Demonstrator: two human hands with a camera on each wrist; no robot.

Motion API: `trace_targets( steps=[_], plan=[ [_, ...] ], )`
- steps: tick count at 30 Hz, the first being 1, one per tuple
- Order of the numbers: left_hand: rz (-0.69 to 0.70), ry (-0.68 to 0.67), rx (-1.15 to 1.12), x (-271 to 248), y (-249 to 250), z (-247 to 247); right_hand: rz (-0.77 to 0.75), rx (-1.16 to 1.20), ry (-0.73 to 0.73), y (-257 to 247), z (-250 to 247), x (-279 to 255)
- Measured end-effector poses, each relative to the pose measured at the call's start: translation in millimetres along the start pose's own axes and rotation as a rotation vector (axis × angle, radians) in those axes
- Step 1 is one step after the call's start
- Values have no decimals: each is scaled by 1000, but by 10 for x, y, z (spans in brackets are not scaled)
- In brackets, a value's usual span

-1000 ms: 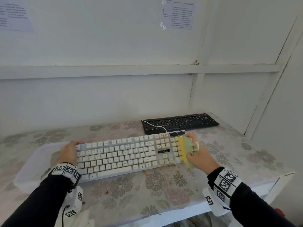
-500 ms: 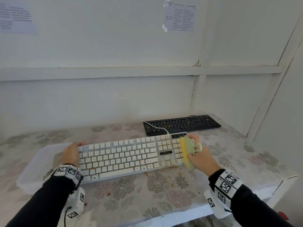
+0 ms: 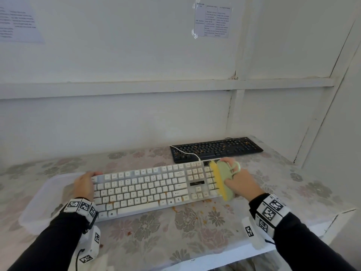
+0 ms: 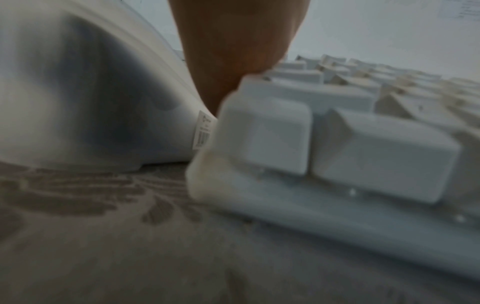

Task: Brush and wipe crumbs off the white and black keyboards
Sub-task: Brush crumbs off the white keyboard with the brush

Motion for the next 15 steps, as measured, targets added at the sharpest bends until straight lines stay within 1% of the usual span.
trace_targets(
  steps=[2, 4, 6, 8, 9, 10, 12, 15],
  plan=[
    [14, 7, 15, -11, 18, 5, 49, 12, -43, 55, 15, -69],
    [9, -4, -17, -37, 25, 19, 74, 34, -10, 59, -59, -68],
    [-3, -2, -32, -53, 19, 21, 34, 42, 111, -2, -207, -30],
    [8, -13, -23, -74, 50, 27, -77, 71, 272, -82, -343, -4],
    [8, -10, -24, -28, 18, 25, -132, 95, 326, -114, -377, -8],
    [-4, -2, -41, -30, 7, 22, -175, 101, 344, -131, -372, -5],
    [-13, 11, -73, -9, -11, 31, -197, 63, 306, -108, -285, 18],
    [8, 14, -84, 49, -29, 33, -98, -10, 202, 37, -184, 23]
  ],
)
Point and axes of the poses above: each hand's wrist, its own x-axis towards the middle knuckle, its own z-axis out of the palm, y = z × x, the point moved 9 cm from there along x, towards the middle knuckle, and after that the axes turned 3 degrees about -y, right-handed, at the moved point
